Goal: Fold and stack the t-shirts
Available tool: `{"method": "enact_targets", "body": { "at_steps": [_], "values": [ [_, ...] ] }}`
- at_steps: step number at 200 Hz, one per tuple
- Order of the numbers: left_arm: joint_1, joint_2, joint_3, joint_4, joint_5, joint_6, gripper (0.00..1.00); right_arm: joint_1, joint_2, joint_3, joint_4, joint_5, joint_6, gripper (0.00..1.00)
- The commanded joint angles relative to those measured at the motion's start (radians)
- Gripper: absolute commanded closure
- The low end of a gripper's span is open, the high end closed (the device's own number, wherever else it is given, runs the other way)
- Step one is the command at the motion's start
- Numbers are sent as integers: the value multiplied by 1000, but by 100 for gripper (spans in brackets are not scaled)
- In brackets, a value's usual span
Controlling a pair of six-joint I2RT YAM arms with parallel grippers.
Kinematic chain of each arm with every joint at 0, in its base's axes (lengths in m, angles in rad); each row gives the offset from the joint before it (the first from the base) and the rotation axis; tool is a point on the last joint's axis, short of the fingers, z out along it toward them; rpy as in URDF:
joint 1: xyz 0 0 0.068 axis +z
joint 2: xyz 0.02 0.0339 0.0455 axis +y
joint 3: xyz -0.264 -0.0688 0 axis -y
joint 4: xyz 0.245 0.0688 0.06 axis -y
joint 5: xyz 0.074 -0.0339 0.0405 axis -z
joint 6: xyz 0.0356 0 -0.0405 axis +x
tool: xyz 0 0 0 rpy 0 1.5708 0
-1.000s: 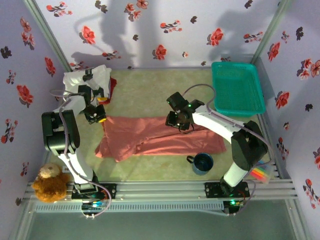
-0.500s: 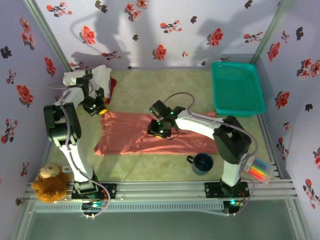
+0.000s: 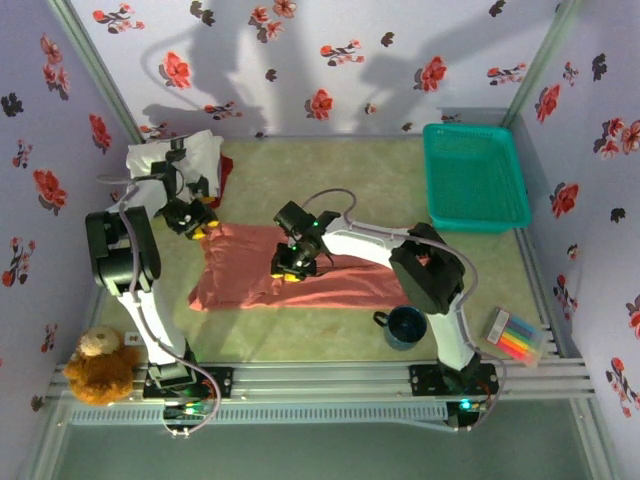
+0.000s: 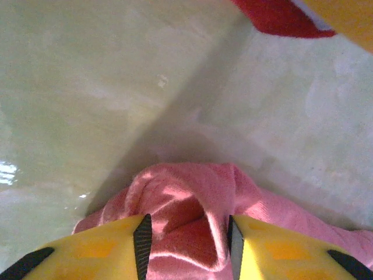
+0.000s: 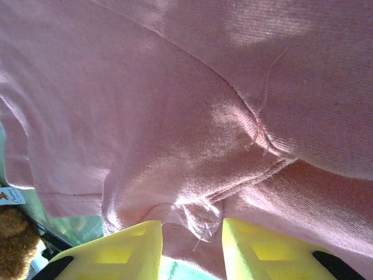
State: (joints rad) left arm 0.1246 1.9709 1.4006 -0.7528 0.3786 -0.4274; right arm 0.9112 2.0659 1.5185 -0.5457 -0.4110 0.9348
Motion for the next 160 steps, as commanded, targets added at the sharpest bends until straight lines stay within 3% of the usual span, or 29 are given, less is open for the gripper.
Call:
{"method": "enact_targets", "body": {
  "at_steps": [1, 114, 128, 160],
  "values": [
    [18, -48, -23, -5, 10, 9, 57, 12, 23, 34, -112, -41, -37, 65],
    [15, -260, -186, 4, 57, -31, 57, 31, 133, 116, -147, -119, -76, 71],
    [14, -289, -201, -10, 57, -34, 57, 32, 143, 127, -155, -119, -80, 75],
    [9, -346, -252, -35, 62, -41, 57, 31, 120, 124, -177, -84, -84, 96]
  ]
}}
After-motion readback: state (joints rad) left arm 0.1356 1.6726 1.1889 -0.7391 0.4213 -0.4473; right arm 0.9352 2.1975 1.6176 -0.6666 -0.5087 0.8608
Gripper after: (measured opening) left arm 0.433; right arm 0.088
